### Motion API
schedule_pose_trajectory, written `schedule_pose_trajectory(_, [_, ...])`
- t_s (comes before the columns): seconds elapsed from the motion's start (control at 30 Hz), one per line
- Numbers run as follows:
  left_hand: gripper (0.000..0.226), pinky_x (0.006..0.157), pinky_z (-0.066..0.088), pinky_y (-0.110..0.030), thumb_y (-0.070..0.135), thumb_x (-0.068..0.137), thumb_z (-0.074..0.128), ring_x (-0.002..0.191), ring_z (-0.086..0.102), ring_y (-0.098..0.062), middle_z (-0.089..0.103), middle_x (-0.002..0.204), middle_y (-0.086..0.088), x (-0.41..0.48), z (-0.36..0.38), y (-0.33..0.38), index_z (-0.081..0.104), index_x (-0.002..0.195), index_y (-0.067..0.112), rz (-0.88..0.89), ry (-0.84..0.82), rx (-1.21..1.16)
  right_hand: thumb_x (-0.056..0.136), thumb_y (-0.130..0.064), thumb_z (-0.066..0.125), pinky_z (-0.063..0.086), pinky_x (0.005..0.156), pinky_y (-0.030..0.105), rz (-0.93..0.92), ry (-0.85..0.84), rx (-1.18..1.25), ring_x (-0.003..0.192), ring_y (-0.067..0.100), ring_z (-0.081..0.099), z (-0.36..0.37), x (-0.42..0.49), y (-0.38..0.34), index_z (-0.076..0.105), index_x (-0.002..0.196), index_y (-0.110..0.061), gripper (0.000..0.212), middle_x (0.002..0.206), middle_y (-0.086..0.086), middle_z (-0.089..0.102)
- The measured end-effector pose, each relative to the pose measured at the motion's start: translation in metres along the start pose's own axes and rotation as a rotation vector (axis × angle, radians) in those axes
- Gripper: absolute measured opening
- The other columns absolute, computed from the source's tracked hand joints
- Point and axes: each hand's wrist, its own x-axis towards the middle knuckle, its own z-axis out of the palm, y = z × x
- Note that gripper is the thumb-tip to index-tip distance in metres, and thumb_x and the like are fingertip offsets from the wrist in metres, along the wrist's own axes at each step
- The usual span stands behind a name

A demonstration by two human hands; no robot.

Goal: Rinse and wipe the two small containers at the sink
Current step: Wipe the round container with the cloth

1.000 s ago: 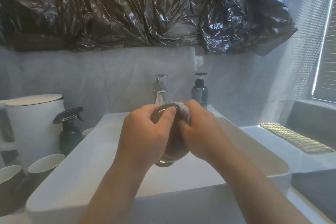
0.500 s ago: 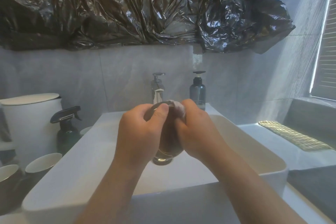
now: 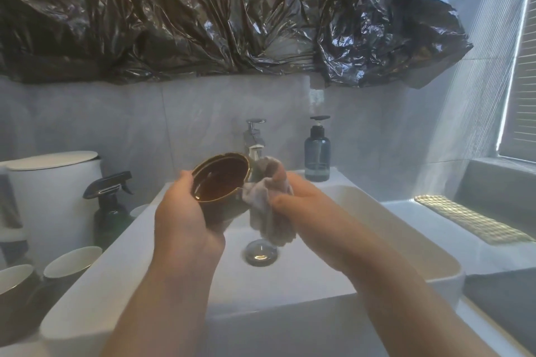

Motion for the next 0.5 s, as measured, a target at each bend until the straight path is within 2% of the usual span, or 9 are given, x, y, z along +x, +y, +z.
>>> schedule_pose_trajectory(0.1, [0.038, 0.085, 0.057, -0.048, 0.031, 0.106, 0.041, 0.093, 0.071, -0.036, 0.072, 0.106, -0.024, -0.005, -0.001, -0.003, 0.061, 0.118, 0.001, -0.158, -0.127, -0.036, 0.096, 0.008, 0.044, 0.04, 0.049, 0.004, -0.049, -0.036, -0.009, 0.055, -0.006, 0.056, 0.009, 0.005, -0.001, 0.056, 0.111, -0.021, 0.034, 0.08, -0.008, 0.055])
schedule_pose_trajectory(0.17, [0.045, 0.09, 0.056, -0.049, 0.031, 0.105, 0.041, 0.094, 0.071, -0.035, 0.071, 0.115, -0.028, -0.006, 0.0, -0.004, 0.059, 0.127, -0.004, -0.218, -0.176, -0.003, 0.1, -0.004, 0.048, 0.039, 0.048, -0.001, -0.083, 0.005, 0.18, 0.051, -0.021, 0.055, 0.009, 0.003, 0.006, 0.049, 0.117, -0.027, 0.028, 0.084, -0.015, 0.051])
schedule_pose_trajectory(0.2, [0.043, 0.081, 0.06, -0.046, 0.03, 0.105, 0.041, 0.086, 0.073, -0.033, 0.073, 0.109, -0.026, -0.009, 0.001, -0.003, 0.063, 0.122, -0.004, -0.231, -0.202, 0.034, 0.102, -0.018, 0.05, 0.04, 0.048, -0.001, -0.104, 0.068, 0.203, 0.052, -0.022, 0.056, 0.011, 0.008, 0.005, 0.055, 0.117, -0.023, 0.017, 0.083, -0.017, 0.059])
schedule_pose_trajectory(0.23, [0.042, 0.068, 0.062, -0.042, 0.029, 0.105, 0.041, 0.075, 0.074, -0.03, 0.076, 0.097, -0.023, -0.01, 0.002, -0.003, 0.067, 0.112, -0.003, -0.24, -0.24, 0.073, 0.105, -0.029, 0.046, 0.045, 0.05, 0.003, -0.094, 0.164, 0.268, 0.055, -0.017, 0.061, 0.013, 0.013, -0.001, 0.062, 0.109, -0.022, 0.019, 0.078, -0.018, 0.068])
schedule_pose_trajectory(0.27, [0.042, 0.056, 0.061, -0.038, 0.029, 0.105, 0.041, 0.067, 0.074, -0.028, 0.076, 0.088, -0.02, -0.012, 0.004, -0.003, 0.07, 0.102, -0.001, -0.247, -0.277, 0.117, 0.106, -0.037, 0.039, 0.05, 0.052, 0.008, -0.086, 0.213, 0.427, 0.059, -0.009, 0.066, 0.011, 0.011, -0.001, 0.066, 0.099, -0.021, 0.032, 0.071, -0.014, 0.073])
schedule_pose_trajectory(0.33, [0.041, 0.047, 0.058, -0.033, 0.029, 0.105, 0.043, 0.063, 0.074, -0.024, 0.076, 0.083, -0.016, -0.02, 0.007, -0.003, 0.073, 0.092, 0.003, -0.235, -0.316, 0.184, 0.104, -0.048, 0.028, 0.053, 0.058, 0.018, -0.107, 0.215, 0.612, 0.068, 0.007, 0.071, 0.004, 0.004, 0.001, 0.07, 0.088, -0.017, 0.055, 0.07, -0.001, 0.074])
schedule_pose_trajectory(0.4, [0.038, 0.05, 0.06, -0.036, 0.029, 0.103, 0.046, 0.066, 0.073, -0.025, 0.077, 0.085, -0.017, -0.025, 0.011, -0.004, 0.072, 0.09, 0.005, -0.178, -0.276, 0.178, 0.101, -0.052, 0.031, 0.053, 0.062, 0.022, -0.135, 0.252, 0.613, 0.073, 0.018, 0.068, 0.007, 0.004, -0.001, 0.072, 0.078, -0.01, 0.063, 0.074, 0.016, 0.068])
schedule_pose_trajectory(0.43, [0.035, 0.058, 0.062, -0.039, 0.029, 0.103, 0.048, 0.07, 0.073, -0.027, 0.077, 0.088, -0.017, -0.024, 0.012, -0.007, 0.071, 0.091, 0.006, -0.16, -0.243, 0.144, 0.101, -0.049, 0.035, 0.05, 0.06, 0.02, -0.173, 0.259, 0.588, 0.071, 0.026, 0.061, 0.013, 0.005, -0.004, 0.069, 0.076, -0.004, 0.062, 0.075, 0.022, 0.058])
schedule_pose_trajectory(0.5, [0.03, 0.073, 0.059, -0.04, 0.03, 0.103, 0.05, 0.075, 0.073, -0.027, 0.077, 0.084, -0.013, -0.019, 0.013, -0.01, 0.068, 0.094, 0.008, -0.102, -0.151, 0.07, 0.102, -0.041, 0.041, 0.048, 0.068, 0.027, -0.268, 0.273, 0.492, 0.079, 0.031, 0.047, 0.028, 0.012, 0.002, 0.064, 0.11, -0.005, 0.043, 0.092, 0.019, 0.048])
